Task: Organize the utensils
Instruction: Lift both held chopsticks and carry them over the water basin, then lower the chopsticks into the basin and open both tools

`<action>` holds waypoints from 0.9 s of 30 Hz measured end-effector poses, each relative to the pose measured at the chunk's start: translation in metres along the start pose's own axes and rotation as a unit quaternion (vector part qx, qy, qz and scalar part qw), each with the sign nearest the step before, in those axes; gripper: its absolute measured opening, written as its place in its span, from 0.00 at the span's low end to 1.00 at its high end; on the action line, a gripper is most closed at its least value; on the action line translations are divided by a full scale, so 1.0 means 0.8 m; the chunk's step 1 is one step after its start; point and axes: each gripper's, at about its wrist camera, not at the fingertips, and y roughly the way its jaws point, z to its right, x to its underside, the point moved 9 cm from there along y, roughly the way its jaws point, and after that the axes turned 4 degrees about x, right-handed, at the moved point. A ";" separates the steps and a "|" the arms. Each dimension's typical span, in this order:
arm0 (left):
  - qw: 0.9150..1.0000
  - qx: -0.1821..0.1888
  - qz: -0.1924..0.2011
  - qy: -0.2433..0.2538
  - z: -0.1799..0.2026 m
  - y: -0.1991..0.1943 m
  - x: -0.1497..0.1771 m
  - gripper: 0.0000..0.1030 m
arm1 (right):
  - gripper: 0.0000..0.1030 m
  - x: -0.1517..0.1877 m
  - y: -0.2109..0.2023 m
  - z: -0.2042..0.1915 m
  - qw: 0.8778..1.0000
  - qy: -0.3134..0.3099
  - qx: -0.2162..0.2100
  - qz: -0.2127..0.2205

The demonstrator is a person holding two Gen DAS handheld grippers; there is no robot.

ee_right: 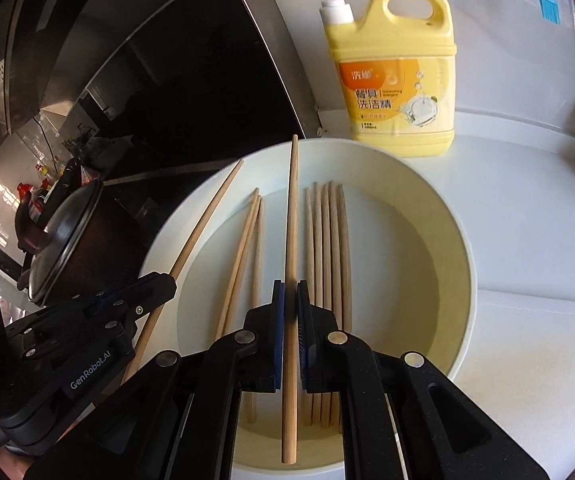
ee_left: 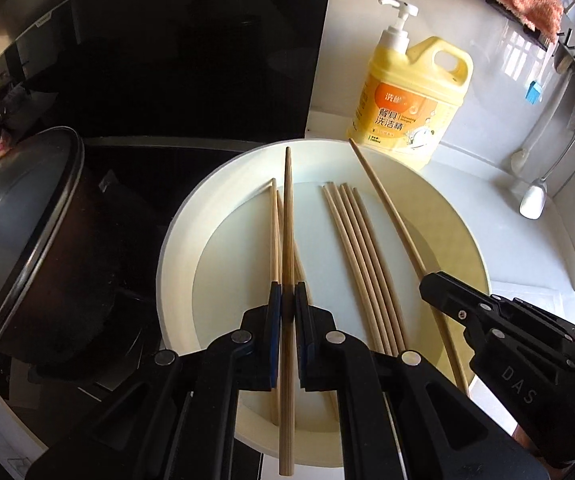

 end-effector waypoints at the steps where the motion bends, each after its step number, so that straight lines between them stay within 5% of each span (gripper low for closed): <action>1: 1.000 0.003 -0.003 -0.001 0.000 0.005 0.001 0.07 | 0.06 0.002 0.006 0.000 1.000 0.003 -0.001 -0.008; 11: 0.999 0.017 -0.032 -0.028 -0.002 0.043 0.013 0.07 | 0.06 0.021 0.053 0.002 0.997 -0.007 -0.003 -0.082; 20: 0.998 0.011 -0.057 -0.037 0.000 0.060 0.019 0.09 | 0.07 0.024 0.064 0.002 0.994 -0.011 -0.009 -0.107; 22: 0.998 0.001 -0.056 -0.038 -0.003 0.056 0.018 0.24 | 0.08 0.018 0.057 0.008 0.995 -0.014 -0.003 -0.098; 24: 0.998 -0.019 -0.048 -0.035 -0.009 0.046 0.014 0.54 | 0.15 0.012 0.050 0.014 0.996 -0.019 0.006 -0.087; 27: 0.998 -0.037 -0.034 -0.033 -0.015 0.028 0.006 0.65 | 0.22 0.006 0.036 0.021 0.997 -0.018 0.012 -0.074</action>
